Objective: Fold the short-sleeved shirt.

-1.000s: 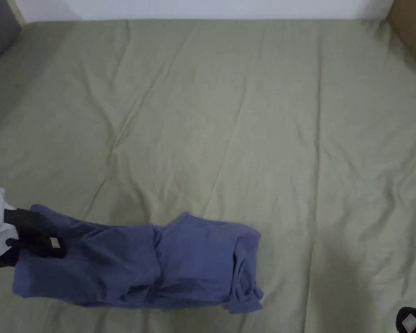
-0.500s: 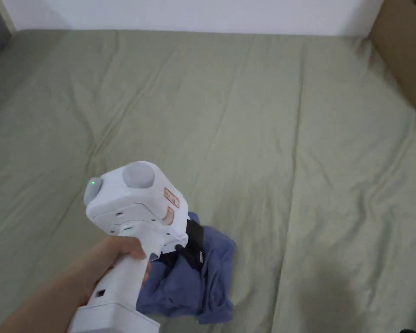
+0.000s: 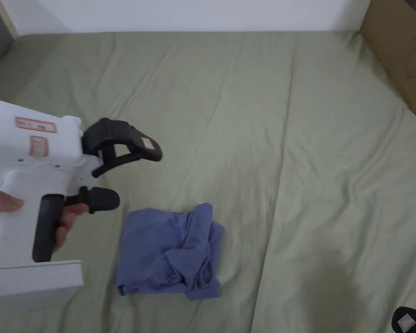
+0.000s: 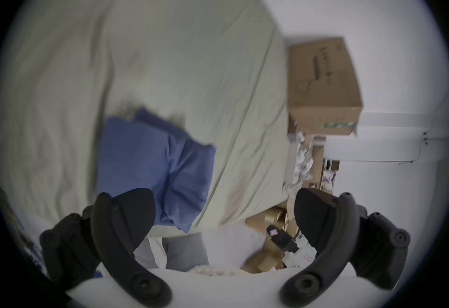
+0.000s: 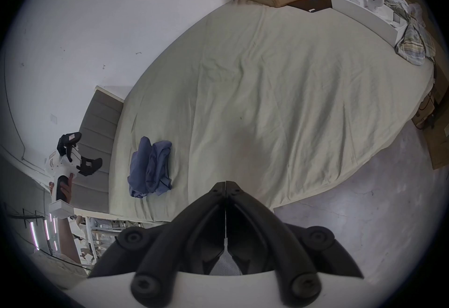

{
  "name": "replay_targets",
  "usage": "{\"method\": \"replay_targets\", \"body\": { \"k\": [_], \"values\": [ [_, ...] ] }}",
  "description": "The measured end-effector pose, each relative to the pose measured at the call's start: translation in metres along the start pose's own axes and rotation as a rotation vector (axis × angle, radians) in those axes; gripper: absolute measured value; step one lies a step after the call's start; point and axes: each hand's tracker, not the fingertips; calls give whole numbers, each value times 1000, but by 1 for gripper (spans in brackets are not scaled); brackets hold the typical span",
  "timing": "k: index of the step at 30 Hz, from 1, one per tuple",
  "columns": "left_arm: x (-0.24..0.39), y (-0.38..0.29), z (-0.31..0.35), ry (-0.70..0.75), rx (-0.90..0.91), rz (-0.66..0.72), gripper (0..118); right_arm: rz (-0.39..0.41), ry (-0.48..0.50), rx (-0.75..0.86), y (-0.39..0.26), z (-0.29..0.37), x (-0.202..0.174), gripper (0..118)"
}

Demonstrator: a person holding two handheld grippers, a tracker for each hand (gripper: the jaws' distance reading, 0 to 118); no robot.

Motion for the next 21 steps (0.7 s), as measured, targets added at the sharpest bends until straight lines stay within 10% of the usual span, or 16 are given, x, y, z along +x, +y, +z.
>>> {"method": "replay_targets", "body": {
  "k": [3, 5, 9, 21],
  "values": [
    [-16, -12, 0, -25, 19, 85, 88, 4, 30, -6, -5, -1, -5, 0],
    [-31, -21, -29, -18, -19, 225, 3, 4, 43, -13, -9, -2, -6, 0],
    [-39, -42, -88, 144, -89, 171, 1, 8, 48, -16, -15, 1, -7, 0],
    [-24, -116, -206, 47, -413, 167, 1, 19, -1, -15, -10, 7, -13, 0]
  ]
}}
